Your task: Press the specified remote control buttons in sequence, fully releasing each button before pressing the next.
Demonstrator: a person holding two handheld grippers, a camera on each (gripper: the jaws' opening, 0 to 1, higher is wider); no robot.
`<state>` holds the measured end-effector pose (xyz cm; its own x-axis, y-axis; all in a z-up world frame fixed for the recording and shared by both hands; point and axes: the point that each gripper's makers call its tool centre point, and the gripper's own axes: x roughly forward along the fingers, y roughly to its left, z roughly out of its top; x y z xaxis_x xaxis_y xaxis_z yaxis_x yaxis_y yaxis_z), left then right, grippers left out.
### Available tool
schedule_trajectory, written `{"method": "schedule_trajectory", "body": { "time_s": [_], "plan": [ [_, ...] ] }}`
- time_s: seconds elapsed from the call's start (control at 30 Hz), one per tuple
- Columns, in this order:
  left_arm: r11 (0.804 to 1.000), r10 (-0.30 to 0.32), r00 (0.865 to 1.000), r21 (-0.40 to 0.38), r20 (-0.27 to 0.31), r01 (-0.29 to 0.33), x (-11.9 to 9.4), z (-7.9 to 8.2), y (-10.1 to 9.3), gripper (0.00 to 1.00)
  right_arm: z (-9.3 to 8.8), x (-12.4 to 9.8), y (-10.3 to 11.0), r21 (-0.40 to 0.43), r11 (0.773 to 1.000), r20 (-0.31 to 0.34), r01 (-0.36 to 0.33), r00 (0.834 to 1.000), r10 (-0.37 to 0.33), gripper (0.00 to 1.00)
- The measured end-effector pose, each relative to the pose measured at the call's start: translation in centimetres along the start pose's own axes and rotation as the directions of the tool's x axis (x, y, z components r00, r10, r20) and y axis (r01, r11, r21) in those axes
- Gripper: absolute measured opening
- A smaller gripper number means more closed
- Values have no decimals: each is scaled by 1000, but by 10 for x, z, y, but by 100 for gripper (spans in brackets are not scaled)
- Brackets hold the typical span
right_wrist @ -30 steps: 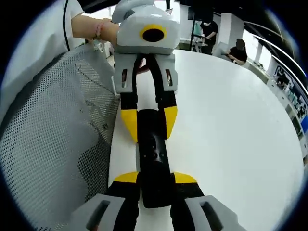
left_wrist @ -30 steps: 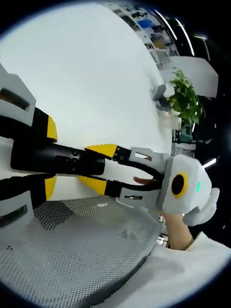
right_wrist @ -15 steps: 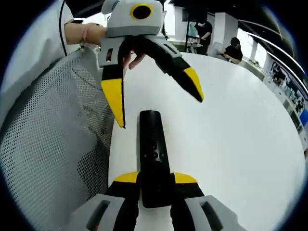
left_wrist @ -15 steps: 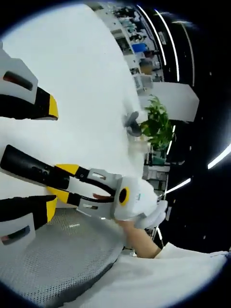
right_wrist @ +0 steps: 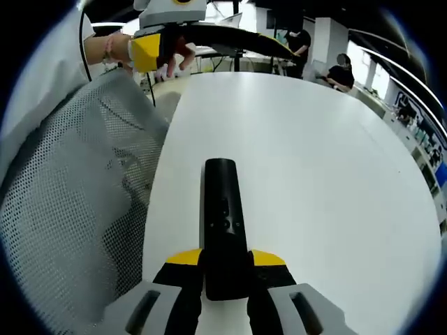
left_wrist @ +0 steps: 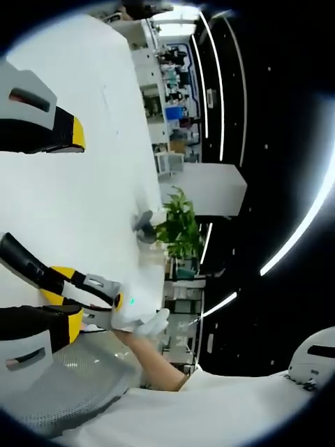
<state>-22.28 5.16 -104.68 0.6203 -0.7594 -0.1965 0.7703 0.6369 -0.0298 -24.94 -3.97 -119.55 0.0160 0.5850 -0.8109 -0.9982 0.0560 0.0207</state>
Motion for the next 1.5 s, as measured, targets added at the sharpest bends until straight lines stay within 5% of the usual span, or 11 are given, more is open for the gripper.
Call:
{"method": "schedule_trajectory", "body": {
  "time_s": [0.4,1.03,1.5],
  "plan": [
    [997,80,997,-15,11,-80,-16,-2,12,93,-6,-3,-56,-11,1000,-46,23,999,-24,21],
    [994,110,992,-22,56,-109,-15,7,15,93,0,-4,-151,-7,998,-100,69,993,-69,21],
    [993,118,991,-33,68,-116,-26,8,17,93,10,0,-191,17,998,-116,61,992,-58,22]
  ]
}}
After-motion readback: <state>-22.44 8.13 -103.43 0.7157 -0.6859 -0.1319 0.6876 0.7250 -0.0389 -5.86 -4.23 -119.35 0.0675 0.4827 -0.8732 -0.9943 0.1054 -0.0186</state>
